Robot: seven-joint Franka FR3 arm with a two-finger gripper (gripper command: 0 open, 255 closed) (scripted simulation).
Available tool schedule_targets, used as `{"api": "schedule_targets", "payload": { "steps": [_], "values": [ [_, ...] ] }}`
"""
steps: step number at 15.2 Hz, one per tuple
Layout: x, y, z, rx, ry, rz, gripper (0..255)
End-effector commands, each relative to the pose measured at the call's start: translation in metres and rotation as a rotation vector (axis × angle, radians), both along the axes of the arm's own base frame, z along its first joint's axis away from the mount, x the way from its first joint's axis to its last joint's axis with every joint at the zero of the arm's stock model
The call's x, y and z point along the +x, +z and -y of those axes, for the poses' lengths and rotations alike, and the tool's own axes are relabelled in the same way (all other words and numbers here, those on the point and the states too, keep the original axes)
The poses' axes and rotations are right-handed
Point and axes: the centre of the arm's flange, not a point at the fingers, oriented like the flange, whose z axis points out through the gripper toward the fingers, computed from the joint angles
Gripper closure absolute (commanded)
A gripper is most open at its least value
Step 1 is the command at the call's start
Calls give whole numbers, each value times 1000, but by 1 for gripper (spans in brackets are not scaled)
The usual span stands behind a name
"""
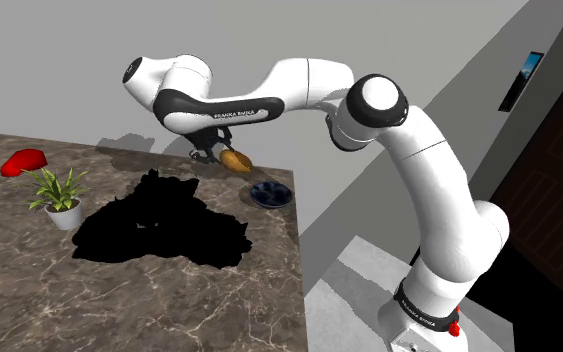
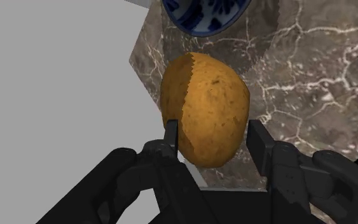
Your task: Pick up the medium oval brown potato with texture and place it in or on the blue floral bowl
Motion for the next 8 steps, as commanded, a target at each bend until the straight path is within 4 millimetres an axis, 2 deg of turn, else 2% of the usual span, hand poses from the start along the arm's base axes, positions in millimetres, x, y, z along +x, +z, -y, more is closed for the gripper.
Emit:
{"api": "schedule_targets", "payload": {
  "steps": [1,8],
  "values": [
    [0,9,1,0,0,0,255],
    [-85,15,36,0,0,0,255]
  ]
}}
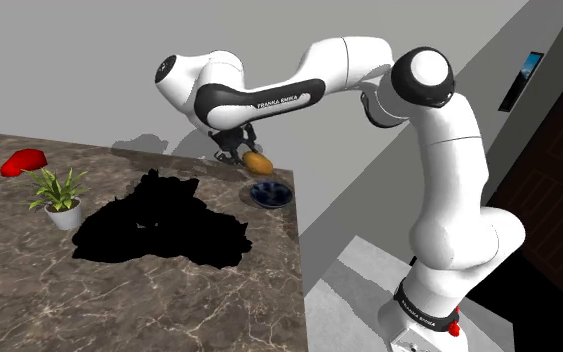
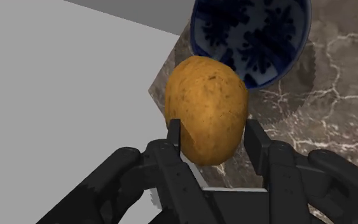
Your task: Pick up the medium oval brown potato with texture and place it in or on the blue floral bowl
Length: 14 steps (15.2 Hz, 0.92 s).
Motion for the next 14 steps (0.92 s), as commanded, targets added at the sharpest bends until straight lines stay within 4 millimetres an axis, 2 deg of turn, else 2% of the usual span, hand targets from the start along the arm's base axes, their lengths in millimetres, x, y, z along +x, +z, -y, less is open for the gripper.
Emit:
{"api": "schedule_targets", "payload": {
  "steps": [1,6,7,8,11,14],
  "values": [
    [-24,1,9,-2,-2,-2,255],
    [-85,5,34,-2,-2,-2,255],
    [-70,7,30,2,0,0,255],
    [-70,7,30,2,0,0,0],
    [-33,-24,9,-10,-200,-44,0],
    [6,-58,-3,-22,-400,-89,0]
  ]
}}
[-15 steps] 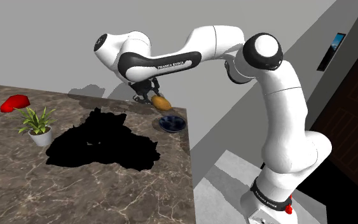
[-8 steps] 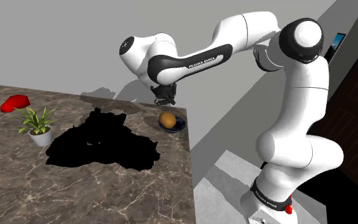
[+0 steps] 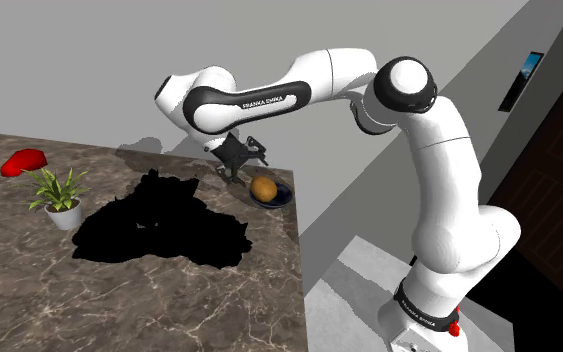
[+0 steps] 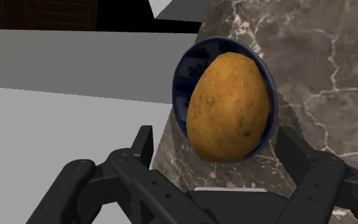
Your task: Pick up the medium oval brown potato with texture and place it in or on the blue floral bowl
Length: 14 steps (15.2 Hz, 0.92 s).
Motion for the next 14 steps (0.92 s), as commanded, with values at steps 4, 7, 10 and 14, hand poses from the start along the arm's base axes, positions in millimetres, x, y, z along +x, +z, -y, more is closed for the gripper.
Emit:
{"api": "schedule_targets", "payload": {
  "steps": [4,7,10,14],
  "values": [
    [16,-32,4,-19,-117,-30,0],
    [9,-43,14,-19,-117,-30,0],
    [5,-49,18,-19,-117,-30,0],
    [5,-49,18,-19,-117,-30,0]
  ]
}}
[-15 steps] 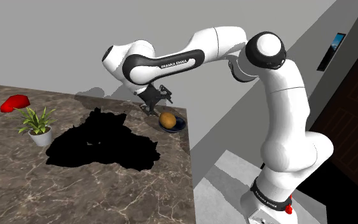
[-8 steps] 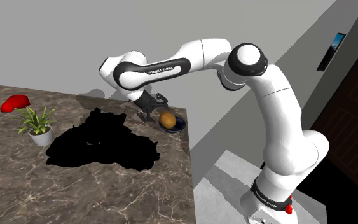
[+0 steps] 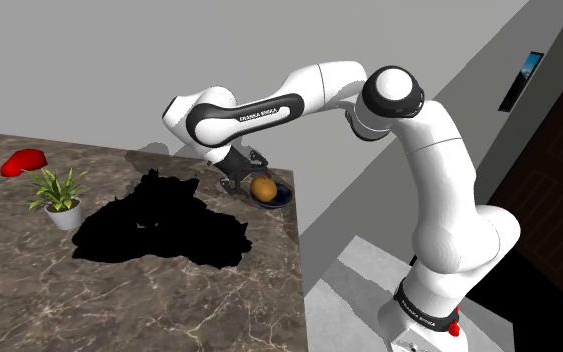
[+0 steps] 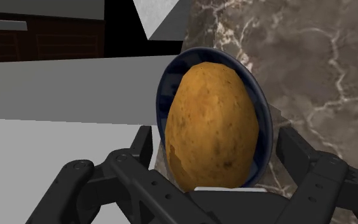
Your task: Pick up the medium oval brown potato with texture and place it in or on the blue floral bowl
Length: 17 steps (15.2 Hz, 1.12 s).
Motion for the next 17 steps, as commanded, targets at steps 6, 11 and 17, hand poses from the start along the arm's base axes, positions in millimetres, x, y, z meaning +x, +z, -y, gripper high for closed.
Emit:
{"api": "schedule_targets", "payload": {
  "steps": [6,11,17],
  "values": [
    [0,0,0,0,0,0,255],
    [0,0,0,0,0,0,255],
    [0,26,0,0,0,0,255]
  ]
}}
